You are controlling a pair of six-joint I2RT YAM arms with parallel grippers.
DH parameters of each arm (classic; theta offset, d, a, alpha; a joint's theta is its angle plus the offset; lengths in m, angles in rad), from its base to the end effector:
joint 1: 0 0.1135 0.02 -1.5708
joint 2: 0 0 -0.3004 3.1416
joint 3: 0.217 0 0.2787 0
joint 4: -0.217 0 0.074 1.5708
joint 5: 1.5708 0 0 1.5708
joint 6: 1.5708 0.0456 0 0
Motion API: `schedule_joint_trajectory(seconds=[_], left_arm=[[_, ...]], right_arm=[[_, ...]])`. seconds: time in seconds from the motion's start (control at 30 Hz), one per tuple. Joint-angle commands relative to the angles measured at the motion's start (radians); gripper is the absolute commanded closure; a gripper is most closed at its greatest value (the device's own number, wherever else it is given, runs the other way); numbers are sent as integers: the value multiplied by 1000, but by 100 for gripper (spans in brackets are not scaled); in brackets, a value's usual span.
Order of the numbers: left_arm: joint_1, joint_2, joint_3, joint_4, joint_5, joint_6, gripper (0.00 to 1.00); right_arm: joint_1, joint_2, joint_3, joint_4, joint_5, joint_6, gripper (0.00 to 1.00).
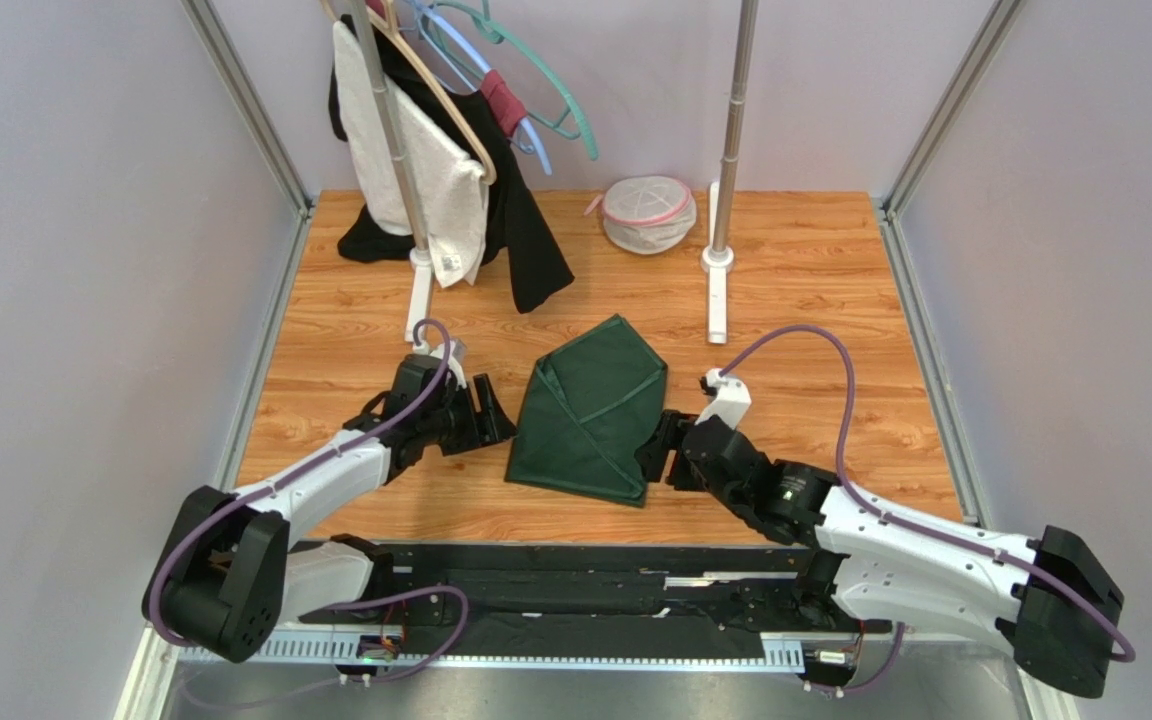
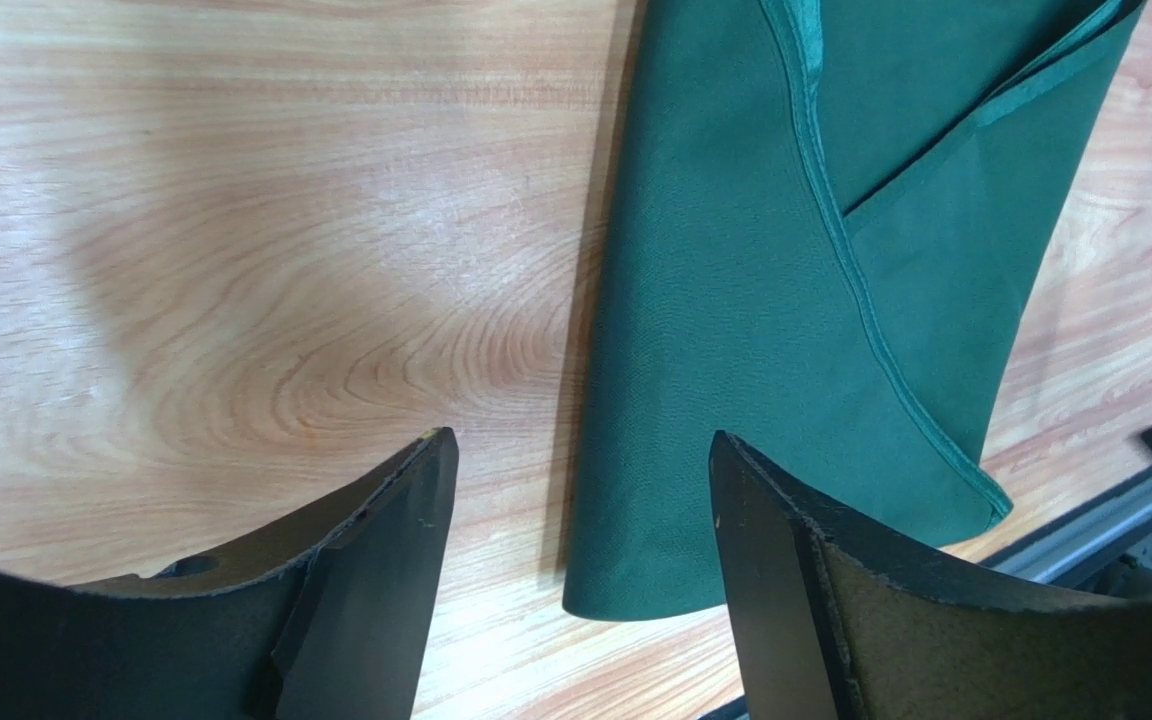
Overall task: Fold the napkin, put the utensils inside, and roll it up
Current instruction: Roll the napkin with the utensil
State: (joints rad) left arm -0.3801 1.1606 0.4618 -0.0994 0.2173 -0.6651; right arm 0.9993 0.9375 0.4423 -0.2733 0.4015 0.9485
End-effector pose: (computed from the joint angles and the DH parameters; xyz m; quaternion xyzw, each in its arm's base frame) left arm 0.2099 -0.0944 0.1750 -0.0903 0.9173 -0.2740 0.2744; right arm 0.1197 0.1532 0.1985 0.0549 0.9038 0.2133 0.3669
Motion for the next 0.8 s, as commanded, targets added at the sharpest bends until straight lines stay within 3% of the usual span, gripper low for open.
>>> schedule_joint_trajectory(seconds=[0.0, 0.13, 0.4, 0.5, 0.77], left_arm=[[-3, 28, 8, 55, 48, 27, 30], [-5, 60, 12, 79, 68, 30, 33], [-5, 83, 15, 87, 56, 24, 34], [-5, 88, 12, 93, 70, 16, 34], [-5, 129, 12, 138, 93, 15, 35]], right_arm=[[9, 21, 123, 56, -42, -419, 31], [10, 144, 200, 86, -111, -545, 36], [35, 359, 269, 298, -492, -628, 43], [102, 429, 306, 278, -420, -721, 38], [200, 557, 371, 240, -207, -836, 37]])
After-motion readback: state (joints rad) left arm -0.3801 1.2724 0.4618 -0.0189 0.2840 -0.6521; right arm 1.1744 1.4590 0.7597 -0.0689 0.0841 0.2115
